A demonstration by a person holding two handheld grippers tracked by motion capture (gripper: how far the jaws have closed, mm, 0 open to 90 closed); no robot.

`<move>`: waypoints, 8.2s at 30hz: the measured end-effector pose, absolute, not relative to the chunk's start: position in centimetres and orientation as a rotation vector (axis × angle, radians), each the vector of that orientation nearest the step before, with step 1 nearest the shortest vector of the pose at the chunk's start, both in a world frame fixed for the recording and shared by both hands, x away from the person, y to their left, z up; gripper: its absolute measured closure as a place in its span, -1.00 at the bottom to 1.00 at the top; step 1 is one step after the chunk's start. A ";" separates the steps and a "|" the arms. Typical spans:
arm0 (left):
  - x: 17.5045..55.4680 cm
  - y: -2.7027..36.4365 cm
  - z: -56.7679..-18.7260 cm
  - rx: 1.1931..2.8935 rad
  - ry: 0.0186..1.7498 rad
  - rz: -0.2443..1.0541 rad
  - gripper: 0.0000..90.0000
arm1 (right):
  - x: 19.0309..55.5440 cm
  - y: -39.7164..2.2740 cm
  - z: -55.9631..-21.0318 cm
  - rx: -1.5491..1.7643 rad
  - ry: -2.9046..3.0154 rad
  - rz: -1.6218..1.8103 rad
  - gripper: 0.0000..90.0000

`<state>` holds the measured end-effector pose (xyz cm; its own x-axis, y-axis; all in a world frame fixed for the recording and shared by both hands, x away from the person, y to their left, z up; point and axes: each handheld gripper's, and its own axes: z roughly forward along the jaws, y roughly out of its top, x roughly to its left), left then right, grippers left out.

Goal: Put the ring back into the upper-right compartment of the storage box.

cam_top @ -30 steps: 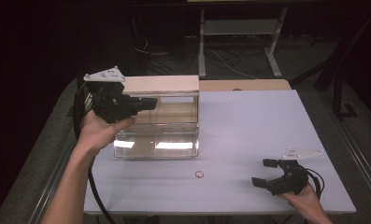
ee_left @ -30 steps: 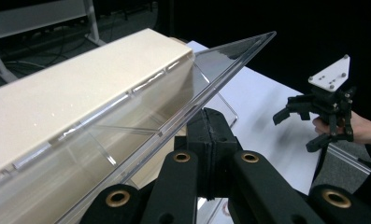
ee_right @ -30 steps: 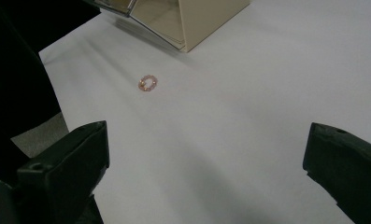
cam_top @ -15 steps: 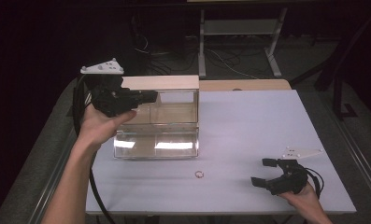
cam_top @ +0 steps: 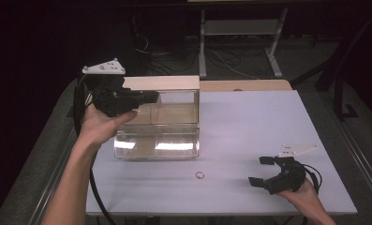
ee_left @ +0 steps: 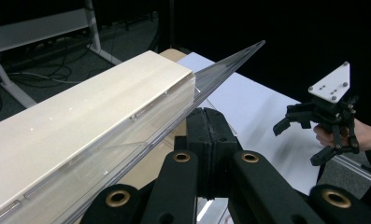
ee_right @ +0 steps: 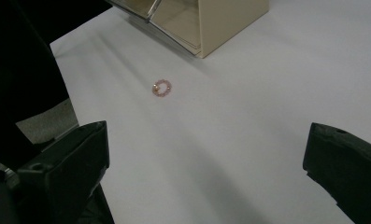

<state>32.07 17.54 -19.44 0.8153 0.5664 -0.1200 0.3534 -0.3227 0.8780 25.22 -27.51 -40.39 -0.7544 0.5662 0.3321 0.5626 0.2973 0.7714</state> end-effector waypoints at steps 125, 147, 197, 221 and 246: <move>32.2 17.7 -19.5 1.937 0.652 0.282 0.98 | 30.3 -9.7 -43.3 0.432 2.972 0.902 0.91; 32.1 17.9 -19.5 1.934 0.655 0.285 0.98 | 31.5 -12.3 -39.6 0.570 3.056 1.148 0.94; 32.3 17.5 -19.3 1.946 0.653 0.295 0.98 | 31.7 -13.0 -27.3 0.390 2.955 1.302 0.94; 32.3 17.5 -19.3 1.942 0.650 0.294 0.98 | 34.3 -13.1 -23.5 0.418 2.876 1.333 0.94; 32.3 17.5 -19.3 1.942 0.653 0.291 0.98 | 36.8 -11.2 -22.6 0.508 2.827 1.346 0.94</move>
<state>32.32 17.54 -19.28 0.8235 0.5613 -0.0820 0.3140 -0.3307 0.8900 36.78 -11.23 -22.64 -0.9482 0.2723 0.1634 0.2985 0.5888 0.7512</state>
